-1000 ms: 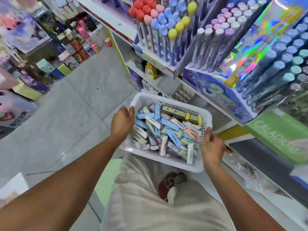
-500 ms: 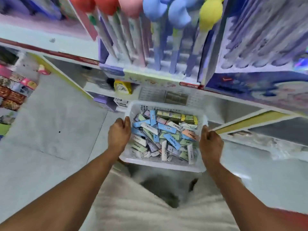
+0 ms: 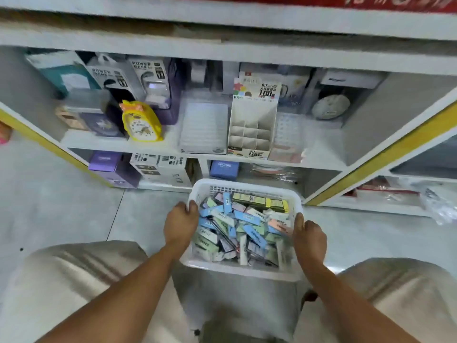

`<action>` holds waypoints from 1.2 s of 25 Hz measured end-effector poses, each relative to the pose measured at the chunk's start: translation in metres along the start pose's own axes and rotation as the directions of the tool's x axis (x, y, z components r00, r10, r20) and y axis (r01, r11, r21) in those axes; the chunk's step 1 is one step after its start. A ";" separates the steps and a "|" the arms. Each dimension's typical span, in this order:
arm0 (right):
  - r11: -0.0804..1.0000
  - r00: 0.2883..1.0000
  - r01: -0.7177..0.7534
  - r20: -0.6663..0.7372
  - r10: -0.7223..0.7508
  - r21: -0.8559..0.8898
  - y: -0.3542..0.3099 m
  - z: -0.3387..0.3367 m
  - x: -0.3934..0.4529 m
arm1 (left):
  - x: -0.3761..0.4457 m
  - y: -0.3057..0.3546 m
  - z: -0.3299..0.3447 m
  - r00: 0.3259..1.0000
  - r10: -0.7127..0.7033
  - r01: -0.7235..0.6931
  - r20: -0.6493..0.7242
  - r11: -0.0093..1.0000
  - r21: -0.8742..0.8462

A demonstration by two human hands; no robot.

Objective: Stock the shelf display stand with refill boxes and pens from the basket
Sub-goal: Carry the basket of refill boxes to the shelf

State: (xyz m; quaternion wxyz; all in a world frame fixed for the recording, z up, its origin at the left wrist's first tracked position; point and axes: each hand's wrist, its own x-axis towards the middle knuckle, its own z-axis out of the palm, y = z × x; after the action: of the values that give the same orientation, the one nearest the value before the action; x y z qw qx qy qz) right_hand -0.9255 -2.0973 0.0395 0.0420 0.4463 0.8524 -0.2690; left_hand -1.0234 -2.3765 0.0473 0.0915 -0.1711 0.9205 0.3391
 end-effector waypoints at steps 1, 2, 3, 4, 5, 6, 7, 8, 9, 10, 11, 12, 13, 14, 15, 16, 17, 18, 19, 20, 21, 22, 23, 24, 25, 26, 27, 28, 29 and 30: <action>1.000 1.000 -0.011 0.016 0.011 -0.013 0.005 0.011 0.008 | 0.001 -0.010 0.012 1.000 -0.016 0.016 -0.001 1.000 -0.005; 1.000 0.999 -0.015 0.030 0.016 -0.013 0.010 0.024 0.014 | 0.001 -0.021 0.025 1.000 -0.027 0.027 -0.002 1.000 -0.012; 1.000 0.999 -0.009 0.044 0.010 -0.014 0.013 0.035 0.022 | 0.004 -0.029 0.035 1.000 -0.029 0.029 -0.008 1.000 -0.009; 1.000 0.998 0.003 0.057 -0.002 -0.014 0.014 0.042 0.028 | 0.007 -0.035 0.043 0.999 -0.037 0.037 -0.006 0.999 -0.013; 1.000 0.998 0.018 0.060 -0.018 -0.006 0.019 0.048 0.030 | 0.007 -0.042 0.049 0.999 -0.036 0.036 -0.001 0.999 -0.026; 0.999 0.998 0.039 0.051 -0.039 0.017 0.024 0.054 0.031 | 0.006 -0.048 0.052 1.000 -0.021 0.021 -0.003 0.999 -0.047; 0.998 0.998 0.052 0.034 -0.053 0.029 0.029 0.056 0.029 | 0.003 -0.054 0.053 1.000 -0.005 0.004 -0.007 0.999 -0.048; 0.999 0.998 0.049 0.031 -0.050 0.017 0.034 0.053 0.023 | -0.006 -0.060 0.052 1.000 0.003 -0.003 -0.001 0.999 -0.032; 0.998 0.998 0.053 0.023 -0.054 0.022 0.036 0.048 0.018 | -0.013 -0.066 0.050 1.000 0.015 -0.015 0.003 1.000 -0.026; 0.996 0.997 0.070 0.007 -0.071 0.048 0.039 0.045 0.013 | -0.020 -0.069 0.046 1.000 0.029 -0.029 0.000 0.999 -0.023; 0.994 0.996 0.083 0.012 -0.084 0.064 0.038 0.041 0.007 | -0.027 -0.070 0.040 0.999 0.035 -0.034 0.014 0.999 -0.023; 0.993 0.995 0.099 0.022 -0.100 0.062 0.039 0.037 0.002 | -0.030 -0.071 0.034 0.999 0.034 -0.034 0.031 0.999 -0.022; 0.992 0.993 0.110 0.025 -0.112 0.055 0.040 0.033 0.001 | -0.030 -0.069 0.029 0.999 0.034 -0.034 0.043 0.999 -0.005; 0.992 0.992 0.119 0.029 -0.120 0.042 0.041 0.031 0.000 | -0.031 -0.067 0.025 0.997 0.038 -0.040 0.062 0.999 0.022; 0.991 0.990 0.131 0.039 -0.132 0.018 0.044 0.029 -0.003 | -0.033 -0.064 0.021 0.996 0.038 -0.042 0.083 0.998 0.047; 0.987 0.985 0.161 0.061 -0.160 -0.016 0.044 0.028 -0.004 | -0.034 -0.059 0.018 0.995 0.036 -0.042 0.093 0.997 0.066; 0.979 0.977 0.197 0.093 -0.193 -0.041 0.043 0.028 -0.005 | -0.032 -0.056 0.017 0.995 0.038 -0.046 0.090 0.996 0.082; 0.971 0.968 0.228 0.123 -0.219 -0.066 0.042 0.029 -0.004 | -0.030 -0.054 0.018 0.996 0.029 -0.038 0.086 0.994 0.101; 0.972 0.967 0.225 0.139 -0.213 -0.072 0.043 0.032 -0.001 | -0.026 -0.053 0.021 0.996 0.005 -0.016 0.088 0.993 0.119; 0.975 0.968 0.211 0.154 -0.199 -0.069 0.043 0.036 0.005 | -0.020 -0.052 0.025 0.994 -0.031 0.017 0.105 0.991 0.135; 0.978 0.970 0.194 0.163 -0.179 -0.076 0.045 0.043 0.012 | -0.013 -0.051 0.033 0.988 -0.065 0.044 0.138 0.988 0.150; 0.983 0.974 0.167 0.168 -0.152 -0.079 0.048 0.052 0.020 | -0.005 -0.049 0.043 0.979 -0.091 0.061 0.184 0.984 0.165; 0.988 0.978 0.133 0.174 -0.118 -0.074 0.051 0.062 0.029 | 0.005 -0.048 0.053 0.966 -0.115 0.074 0.232 0.981 0.177; 0.991 0.978 0.106 0.191 -0.088 -0.082 0.055 0.073 0.037 | 0.015 -0.048 0.065 0.950 -0.141 0.089 0.279 0.978 0.190; 0.991 0.975 0.091 0.211 -0.070 -0.096 0.057 0.083 0.043 | 0.023 -0.051 0.075 0.933 -0.163 0.102 0.320 0.975 0.199; 0.990 0.971 0.086 0.234 -0.058 -0.109 0.060 0.092 0.050 | 0.030 -0.056 0.086 0.916 -0.182 0.115 0.357 0.973 0.201; 0.988 0.964 0.087 0.261 -0.051 -0.129 0.061 0.104 0.060 | 0.038 -0.062 0.100 0.899 -0.198 0.127 0.391 0.971 0.202; 0.984 0.956 0.092 0.290 -0.045 -0.150 0.063 0.117 0.070 | 0.044 -0.071 0.112 0.885 -0.212 0.135 0.414 0.969 0.207; 0.980 0.947 0.096 0.318 -0.035 -0.177 0.065 0.130 0.077 | 0.048 -0.080 0.123 0.880 -0.221 0.141 0.419 0.967 0.214; 0.976 0.944 0.089 0.330 -0.018 -0.200 0.066 0.142 0.083 | 0.051 -0.088 0.131 0.886 -0.226 0.143 0.406 0.964 0.225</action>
State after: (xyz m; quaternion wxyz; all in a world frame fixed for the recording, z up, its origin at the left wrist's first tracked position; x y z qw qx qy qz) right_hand -0.9468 -2.0763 -0.1350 0.2227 0.3652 0.8693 -0.2476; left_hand -1.0302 -2.3661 -0.1184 0.3390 -0.1704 0.8853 0.2690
